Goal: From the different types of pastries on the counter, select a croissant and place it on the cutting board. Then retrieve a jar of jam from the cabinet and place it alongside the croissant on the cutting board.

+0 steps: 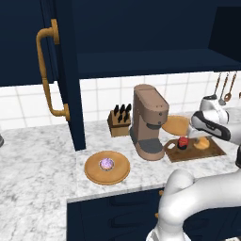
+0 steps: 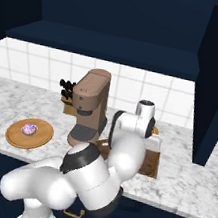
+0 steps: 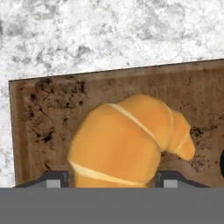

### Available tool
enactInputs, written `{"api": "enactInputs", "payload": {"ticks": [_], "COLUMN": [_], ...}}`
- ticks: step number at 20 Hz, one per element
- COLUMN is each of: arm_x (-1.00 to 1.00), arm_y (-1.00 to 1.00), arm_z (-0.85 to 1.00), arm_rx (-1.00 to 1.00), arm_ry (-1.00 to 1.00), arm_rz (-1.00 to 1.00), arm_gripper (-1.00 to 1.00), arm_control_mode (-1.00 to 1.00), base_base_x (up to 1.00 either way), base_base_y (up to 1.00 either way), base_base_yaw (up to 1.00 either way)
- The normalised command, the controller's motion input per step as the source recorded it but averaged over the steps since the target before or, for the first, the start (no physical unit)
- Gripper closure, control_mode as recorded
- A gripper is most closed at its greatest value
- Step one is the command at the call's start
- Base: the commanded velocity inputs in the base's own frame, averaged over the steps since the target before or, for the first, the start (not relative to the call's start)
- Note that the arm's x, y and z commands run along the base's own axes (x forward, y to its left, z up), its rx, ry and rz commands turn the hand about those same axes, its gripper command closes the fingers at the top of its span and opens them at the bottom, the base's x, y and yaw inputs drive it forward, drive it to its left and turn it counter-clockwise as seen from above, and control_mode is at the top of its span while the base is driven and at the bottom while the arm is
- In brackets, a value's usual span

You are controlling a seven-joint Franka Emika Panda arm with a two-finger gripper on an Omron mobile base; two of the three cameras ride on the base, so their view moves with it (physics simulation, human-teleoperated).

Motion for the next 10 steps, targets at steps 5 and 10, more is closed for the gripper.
{"api": "enactInputs", "payload": {"ticks": [5,10], "arm_x": [0.0,-0.1], "arm_y": [0.0,-0.02], "arm_z": [0.2,0.51], "arm_rx": [0.0,0.0], "arm_ry": [0.0,0.0], "arm_rz": [0.0,0.0], "arm_gripper": [-1.0,-1.0], "arm_control_mode": [-1.0,-1.0], "base_base_x": [0.0,0.0], "base_base_y": [0.0,0.0], "base_base_yaw": [0.0,0.0]}}
